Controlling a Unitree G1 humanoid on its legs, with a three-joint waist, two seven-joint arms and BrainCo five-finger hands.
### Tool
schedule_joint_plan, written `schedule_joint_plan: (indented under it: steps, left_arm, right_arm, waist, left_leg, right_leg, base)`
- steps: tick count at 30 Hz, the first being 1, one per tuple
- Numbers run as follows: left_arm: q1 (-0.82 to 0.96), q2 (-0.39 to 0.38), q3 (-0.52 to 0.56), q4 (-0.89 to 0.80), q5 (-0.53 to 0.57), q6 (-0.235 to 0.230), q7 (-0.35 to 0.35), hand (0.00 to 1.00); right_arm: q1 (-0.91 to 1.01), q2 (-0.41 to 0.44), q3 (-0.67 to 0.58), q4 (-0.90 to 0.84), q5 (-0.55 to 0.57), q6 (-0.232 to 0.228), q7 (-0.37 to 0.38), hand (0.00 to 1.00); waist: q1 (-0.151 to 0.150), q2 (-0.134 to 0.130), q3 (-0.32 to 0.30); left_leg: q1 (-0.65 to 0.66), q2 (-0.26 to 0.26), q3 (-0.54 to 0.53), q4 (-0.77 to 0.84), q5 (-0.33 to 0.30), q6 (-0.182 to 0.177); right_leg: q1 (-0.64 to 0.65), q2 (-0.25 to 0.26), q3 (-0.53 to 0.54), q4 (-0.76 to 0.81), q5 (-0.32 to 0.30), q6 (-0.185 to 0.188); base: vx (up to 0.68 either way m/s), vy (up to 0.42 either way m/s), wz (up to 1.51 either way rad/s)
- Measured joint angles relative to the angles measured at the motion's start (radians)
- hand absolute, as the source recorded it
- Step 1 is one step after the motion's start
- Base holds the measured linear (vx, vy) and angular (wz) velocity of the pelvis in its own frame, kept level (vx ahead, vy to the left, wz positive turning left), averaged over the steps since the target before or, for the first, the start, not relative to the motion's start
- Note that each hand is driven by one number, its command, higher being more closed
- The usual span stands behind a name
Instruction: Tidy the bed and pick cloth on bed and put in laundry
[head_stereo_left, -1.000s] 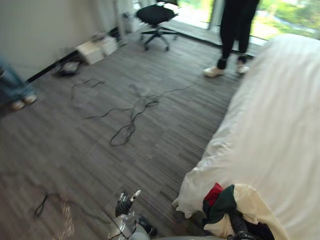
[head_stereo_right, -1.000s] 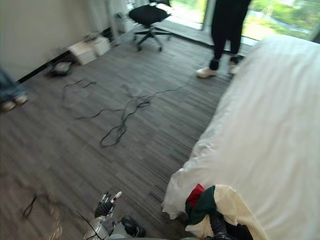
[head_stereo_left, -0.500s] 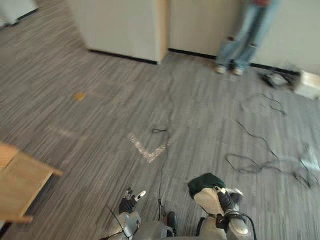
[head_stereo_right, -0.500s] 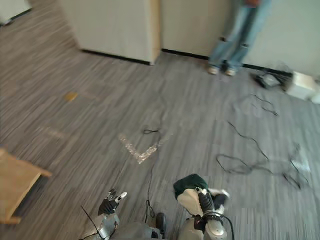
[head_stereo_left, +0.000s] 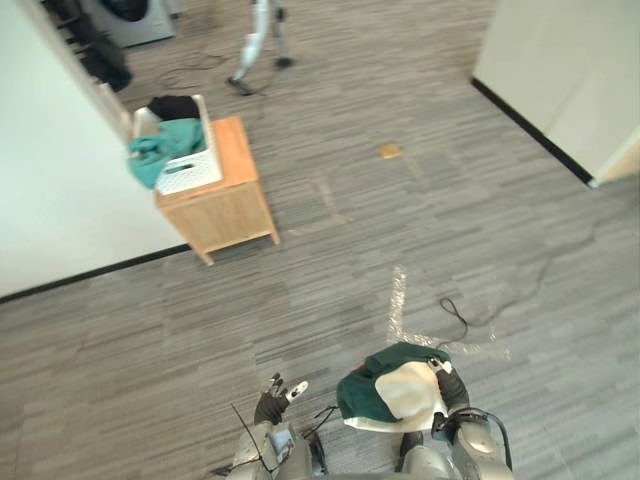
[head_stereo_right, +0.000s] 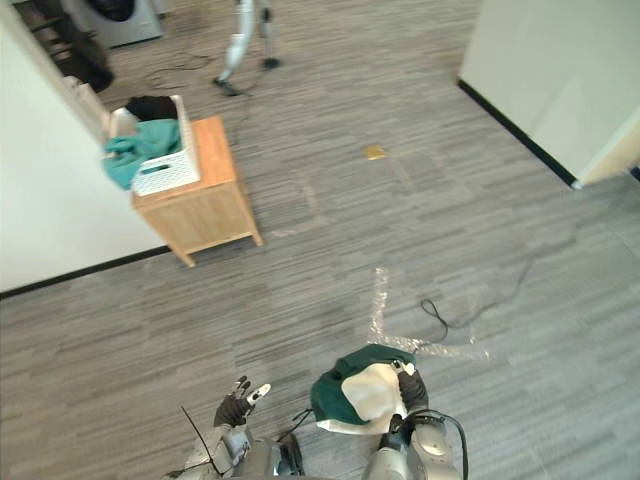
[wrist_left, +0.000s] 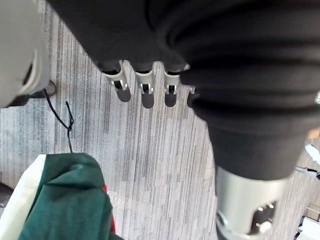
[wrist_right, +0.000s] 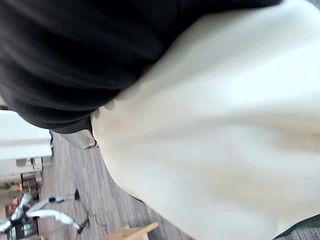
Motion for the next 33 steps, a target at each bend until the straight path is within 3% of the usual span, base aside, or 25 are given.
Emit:
schedule_joint_plan:
  steps: [2,3,5,8,10,12,13,15,17,18,19,21,22,23,24,26,27,29,31,32,33]
  left_arm:
    - [0.016,0.003,-0.001,-0.027,0.000,0.000,-0.001,0.00]
    - [0.019,0.005,-0.003,-0.028,0.000,0.000,-0.001,0.00]
    - [0.015,0.016,-0.018,-0.030,0.003,0.001,-0.005,0.00]
    - [0.027,0.027,-0.030,-0.031,0.003,0.007,-0.007,0.00]
    - [0.029,0.049,-0.043,-0.032,0.005,0.009,-0.015,0.00]
    - [0.025,0.066,-0.043,-0.032,0.011,0.011,-0.014,0.00]
    - [0.015,0.074,-0.043,-0.031,0.025,0.017,-0.014,0.00]
    - [0.009,0.074,-0.043,-0.031,0.032,0.020,-0.014,0.00]
    - [0.010,0.073,-0.042,-0.030,0.043,0.022,-0.013,0.00]
    - [0.005,0.074,-0.039,-0.028,0.048,0.023,-0.012,0.00]
    - [-0.003,0.075,-0.039,-0.021,0.062,0.023,-0.012,0.00]
    - [-0.007,0.084,-0.039,-0.014,0.080,0.023,-0.010,0.00]
    - [-0.007,0.090,-0.039,-0.010,0.081,0.024,-0.009,0.00]
    - [-0.008,0.107,-0.038,0.000,0.082,0.024,-0.003,0.00]
    - [-0.022,0.116,-0.036,0.027,0.089,0.025,0.005,0.00]
    - [-0.038,0.076,-0.040,0.041,0.102,0.024,0.003,0.00]
    - [-0.047,0.055,-0.038,0.040,0.102,0.022,0.003,0.00]
    - [-0.042,0.043,-0.033,0.042,0.102,0.022,0.001,0.00]
    - [-0.012,0.029,-0.005,0.041,0.101,0.022,0.002,0.00]
    - [0.009,0.030,0.001,0.041,0.098,0.024,0.002,0.00]
    - [0.022,0.028,0.006,0.027,0.091,0.020,0.002,0.00]
  right_arm:
    - [-0.001,0.003,-0.013,0.000,0.003,0.001,-0.003,1.00]
    - [0.001,0.014,-0.022,0.000,0.008,0.001,-0.003,1.00]
    - [0.000,0.029,-0.041,0.000,0.011,0.002,-0.009,1.00]
    - [0.000,0.042,-0.039,0.000,0.012,0.003,-0.022,1.00]
    - [0.006,0.072,-0.032,0.000,0.013,0.003,-0.022,1.00]
    - [0.021,0.082,-0.027,-0.001,0.013,0.002,-0.021,1.00]
    - [0.033,0.086,-0.030,-0.016,0.020,0.002,-0.024,1.00]
    - [0.037,0.086,-0.031,-0.033,0.030,0.002,-0.027,1.00]
    - [0.038,0.086,-0.032,-0.055,0.033,-0.001,-0.030,1.00]
    - [0.024,0.089,-0.032,-0.057,0.033,-0.001,-0.034,1.00]
    - [0.021,0.096,-0.033,-0.071,0.033,-0.001,-0.039,1.00]
    - [0.029,0.115,-0.033,-0.090,0.033,-0.002,-0.041,1.00]
    - [0.032,0.121,-0.033,-0.090,0.033,-0.002,-0.041,1.00]
    - [0.041,0.137,-0.032,-0.091,0.033,-0.002,-0.041,1.00]
    - [0.059,0.132,-0.033,-0.090,0.032,-0.001,-0.042,1.00]
    - [0.061,0.098,-0.045,-0.108,0.032,-0.001,-0.044,1.00]
    - [0.061,0.083,-0.051,-0.112,0.031,-0.001,-0.044,1.00]
    - [0.057,0.080,-0.049,-0.117,0.028,-0.001,-0.042,1.00]
    - [0.057,0.073,-0.006,-0.116,0.024,-0.002,-0.041,1.00]
    - [0.055,0.065,0.036,-0.117,0.016,-0.002,-0.038,1.00]
    - [0.048,0.065,0.057,-0.121,0.008,-0.004,-0.037,1.00]
  waist:
    - [-0.001,-0.011,-0.005]
    - [-0.004,-0.025,-0.003]
    - [-0.006,-0.030,-0.001]
    - [-0.027,-0.037,0.002]
    - [-0.033,-0.053,0.013]
    - [-0.047,-0.070,0.011]
    - [-0.065,-0.078,0.012]
    - [-0.073,-0.077,0.013]
    - [-0.079,-0.069,0.015]
    - [-0.079,-0.059,0.018]
    - [-0.079,-0.054,0.019]
    - [-0.077,-0.062,0.017]
    - [-0.077,-0.070,0.016]
    - [-0.076,-0.095,0.013]
    - [-0.079,-0.093,0.016]
    - [-0.090,-0.015,0.009]
    - [-0.092,0.007,0.007]
    - [-0.089,0.002,0.006]
    - [-0.073,0.006,0.008]
    - [-0.072,0.017,0.014]
    - [-0.064,0.018,0.025]
  left_leg:
    - [0.043,-0.060,-0.027,-0.114,0.055,0.039]
    - [0.059,-0.085,-0.034,-0.158,0.075,0.050]
    - [0.072,-0.102,-0.053,-0.185,0.078,0.054]
    - [0.131,-0.094,-0.051,-0.202,0.060,0.069]
    - [0.197,-0.090,-0.055,-0.201,0.030,0.082]
    - [0.210,-0.083,-0.082,-0.201,0.022,0.086]
    - [0.204,-0.079,-0.127,-0.203,0.022,0.086]
    - [0.201,-0.078,-0.157,-0.199,0.023,0.085]
    - [0.202,-0.067,-0.181,-0.197,0.017,0.064]
    - [0.202,-0.050,-0.185,-0.197,0.010,0.038]
    - [0.206,-0.027,-0.184,-0.197,0.002,0.009]
    - [0.228,0.003,-0.172,-0.195,-0.019,-0.037]
    - [0.242,0.012,-0.165,-0.193,-0.029,-0.055]
    - [0.277,0.028,-0.156,-0.189,-0.054,-0.095]
    - [0.313,0.065,-0.150,-0.193,-0.072,-0.140]
    - [0.331,0.154,-0.127,-0.220,-0.048,-0.192]
    - [0.356,0.178,-0.094,-0.245,0.001,-0.214]
    - [0.346,0.209,-0.082,-0.154,0.040,-0.217]
    - [0.253,0.285,-0.089,0.138,0.071,-0.199]
    - [0.178,0.340,-0.116,0.348,0.173,-0.093]
    - [0.113,0.353,-0.167,0.506,0.167,-0.077]
  right_leg:
    - [0.023,-0.023,-0.032,-0.039,0.015,0.020]
    - [0.031,-0.037,-0.048,-0.046,0.016,0.022]
    - [0.020,-0.061,-0.053,-0.001,0.011,0.027]
    - [-0.083,-0.108,-0.001,0.307,0.016,0.027]
    - [-0.198,-0.139,0.109,0.587,0.090,0.049]
    - [-0.246,-0.146,0.121,0.705,0.014,0.069]
    - [-0.262,-0.146,0.081,0.714,-0.065,0.066]
    - [-0.252,-0.144,0.034,0.637,-0.112,0.062]
    - [-0.229,-0.121,0.000,0.439,-0.121,0.043]
    - [-0.224,-0.092,0.005,0.295,-0.108,0.035]
    - [-0.219,-0.067,0.010,0.155,-0.054,0.022]
    - [-0.218,-0.055,0.020,0.009,0.038,0.006]
    - [-0.217,-0.058,0.020,-0.015,0.053,0.002]
    - [-0.201,-0.068,0.019,-0.032,0.060,-0.003]
    - [-0.201,-0.056,-0.016,0.031,0.144,0.000]
    - [-0.236,0.016,-0.038,0.126,0.042,-0.027]
    - [-0.260,0.038,-0.036,0.178,0.005,-0.055]
    - [-0.260,0.076,-0.023,0.219,-0.044,-0.071]
    - [-0.213,0.136,0.007,0.188,-0.067,-0.095]
    - [-0.155,0.176,0.033,0.133,-0.077,-0.111]
    - [-0.110,0.205,0.062,0.090,-0.077,-0.125]
  base:
    - [0.15,0.048,0.45]
    - [0.17,0.085,0.51]
    - [0.16,0.161,0.27]
    - [0.13,0.197,0.10]
    - [0.11,0.122,0.01]
    - [0.13,0.041,0.46]
    - [0.16,-0.016,0.83]
    - [0.14,-0.049,0.70]
    - [0.16,-0.108,0.39]
    - [0.20,-0.213,0.11]
    - [0.21,-0.242,0.06]
    - [0.20,-0.265,-0.10]
    - [0.29,-0.387,-0.24]
    - [0.30,-0.455,-0.20]
    - [0.28,-0.453,-0.15]
    - [0.29,-0.365,-0.18]
    - [0.40,-0.373,-0.32]
    - [0.37,-0.373,-0.46]
    - [0.30,-0.299,-0.77]
    - [0.33,-0.216,-0.85]
    - [0.37,-0.146,-1.04]
